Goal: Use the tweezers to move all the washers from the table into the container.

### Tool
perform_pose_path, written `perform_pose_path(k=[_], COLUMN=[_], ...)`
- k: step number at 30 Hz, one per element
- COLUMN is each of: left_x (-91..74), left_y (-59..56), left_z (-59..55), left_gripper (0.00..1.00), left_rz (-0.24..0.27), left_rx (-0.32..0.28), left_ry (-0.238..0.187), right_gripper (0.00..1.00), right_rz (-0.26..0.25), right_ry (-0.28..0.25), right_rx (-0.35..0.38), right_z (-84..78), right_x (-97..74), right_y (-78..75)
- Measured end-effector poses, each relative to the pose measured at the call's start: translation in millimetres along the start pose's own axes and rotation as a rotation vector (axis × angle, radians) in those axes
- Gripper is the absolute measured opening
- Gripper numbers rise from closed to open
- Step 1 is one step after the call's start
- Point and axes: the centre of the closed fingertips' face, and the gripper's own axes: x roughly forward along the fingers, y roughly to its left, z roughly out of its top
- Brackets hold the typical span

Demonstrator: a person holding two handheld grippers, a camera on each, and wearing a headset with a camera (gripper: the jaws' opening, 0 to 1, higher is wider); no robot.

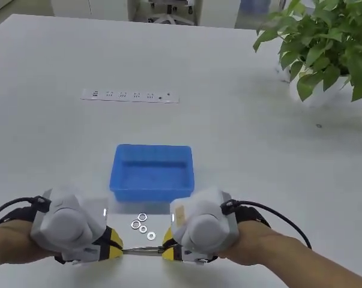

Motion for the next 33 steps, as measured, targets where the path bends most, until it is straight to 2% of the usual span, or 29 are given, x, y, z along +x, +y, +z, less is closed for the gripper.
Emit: perform_pose_path(k=[8,19,25,33], left_x=[-7.8,-23.4,-33.9,-50.2], left_y=[1.2,0.9,1.4,1.8], left_z=[6.1,14.9,23.0,34.0], left_gripper=[0.06,0.05,0.05,0.05], left_rz=[0.003,0.005,0.009,0.011], left_rx=[-0.009,0.002,0.003,0.009], left_ry=[-0.025,-0.037,-0.046,-0.055], right_gripper=[0.09,0.08,0.08,0.08], right_rz=[-0.008,-0.026,-0.040,-0.056], right_ry=[-0.008,-0.036,-0.045,-0.084], right_rx=[0.008,0.007,0.006,0.031], right_z=[2.5,12.4,14.8,21.0], right_x=[-5.1,-15.3,-18.6,-21.2], right_y=[-1.7,-2.3,-3.4,-5.0])
